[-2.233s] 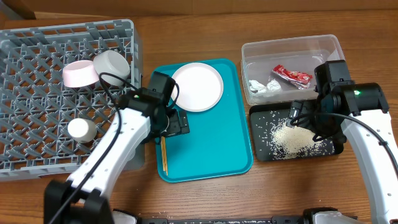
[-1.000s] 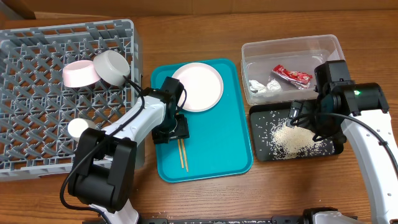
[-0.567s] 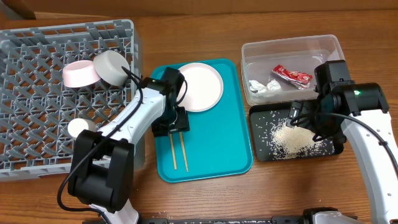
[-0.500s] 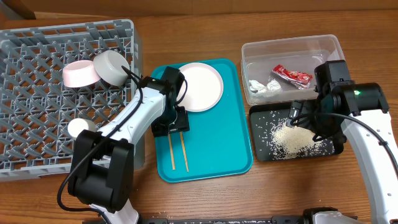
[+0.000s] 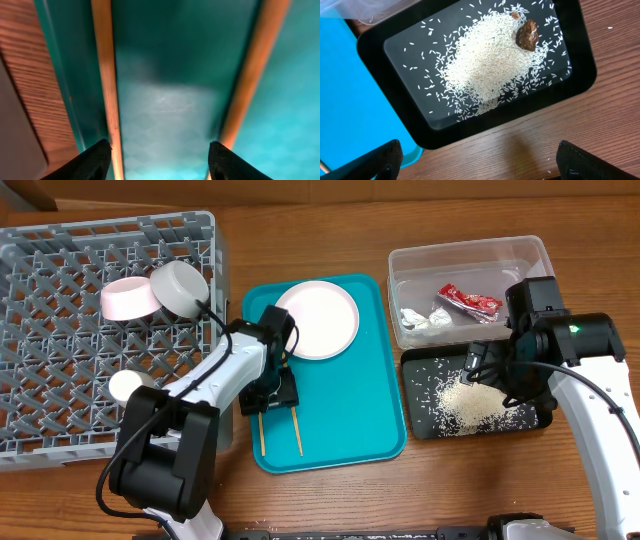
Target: Sort waste into correct bins and load items into the dishwasher
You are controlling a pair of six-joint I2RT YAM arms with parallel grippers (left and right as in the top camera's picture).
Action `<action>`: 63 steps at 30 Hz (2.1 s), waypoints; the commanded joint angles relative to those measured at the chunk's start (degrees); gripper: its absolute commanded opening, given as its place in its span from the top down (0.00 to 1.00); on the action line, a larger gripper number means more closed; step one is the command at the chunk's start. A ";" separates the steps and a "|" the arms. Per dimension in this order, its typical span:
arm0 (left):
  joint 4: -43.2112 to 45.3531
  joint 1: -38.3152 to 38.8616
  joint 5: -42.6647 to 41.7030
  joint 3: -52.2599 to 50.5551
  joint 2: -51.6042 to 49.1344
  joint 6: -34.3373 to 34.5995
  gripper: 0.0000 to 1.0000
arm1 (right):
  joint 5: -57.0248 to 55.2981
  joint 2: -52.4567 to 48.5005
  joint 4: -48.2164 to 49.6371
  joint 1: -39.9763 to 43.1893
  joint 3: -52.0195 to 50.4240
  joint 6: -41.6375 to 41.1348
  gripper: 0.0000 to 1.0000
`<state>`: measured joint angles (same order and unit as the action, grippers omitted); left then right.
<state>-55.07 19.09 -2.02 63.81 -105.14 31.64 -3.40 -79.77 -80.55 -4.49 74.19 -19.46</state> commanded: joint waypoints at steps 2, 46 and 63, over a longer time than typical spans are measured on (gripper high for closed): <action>1.18 -0.26 0.98 -1.95 -0.72 1.18 0.36 | -0.57 0.57 0.13 0.13 0.46 -0.09 0.00; -9.14 -11.63 5.60 13.09 16.90 -19.50 0.96 | -0.59 0.57 -0.79 0.13 0.46 -0.07 0.00; -3.67 -20.94 3.41 13.09 13.05 -29.86 0.43 | -0.59 0.57 -0.66 0.13 0.46 -0.09 0.00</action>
<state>-58.87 -1.87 2.92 76.53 -91.94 2.87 -3.40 -79.77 -81.47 -4.49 74.19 -19.44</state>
